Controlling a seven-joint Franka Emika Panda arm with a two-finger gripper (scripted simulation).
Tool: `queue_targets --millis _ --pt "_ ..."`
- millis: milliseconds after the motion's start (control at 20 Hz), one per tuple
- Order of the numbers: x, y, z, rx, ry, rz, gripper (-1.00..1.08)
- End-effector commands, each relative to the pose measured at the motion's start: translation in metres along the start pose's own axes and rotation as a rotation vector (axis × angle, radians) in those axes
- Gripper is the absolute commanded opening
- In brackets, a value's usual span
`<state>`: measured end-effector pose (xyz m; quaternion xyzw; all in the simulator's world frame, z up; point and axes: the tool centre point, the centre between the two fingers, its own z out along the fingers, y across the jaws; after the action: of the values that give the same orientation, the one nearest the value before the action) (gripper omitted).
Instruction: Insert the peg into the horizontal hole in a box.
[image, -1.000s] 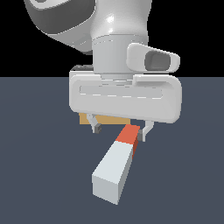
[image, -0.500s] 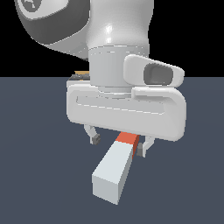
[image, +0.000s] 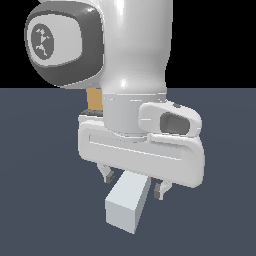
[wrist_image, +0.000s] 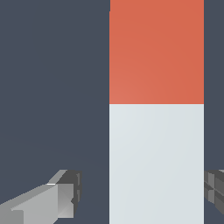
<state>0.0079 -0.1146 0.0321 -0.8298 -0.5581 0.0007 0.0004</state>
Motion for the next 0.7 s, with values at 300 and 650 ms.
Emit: queue_targets --millis 300,650 --pt "0.0005 0.0014 0.0096 -0.001 0.000 0.000 -1.00" --pt "0.0005 0.0014 0.0096 -0.001 0.000 0.000 -1.00"
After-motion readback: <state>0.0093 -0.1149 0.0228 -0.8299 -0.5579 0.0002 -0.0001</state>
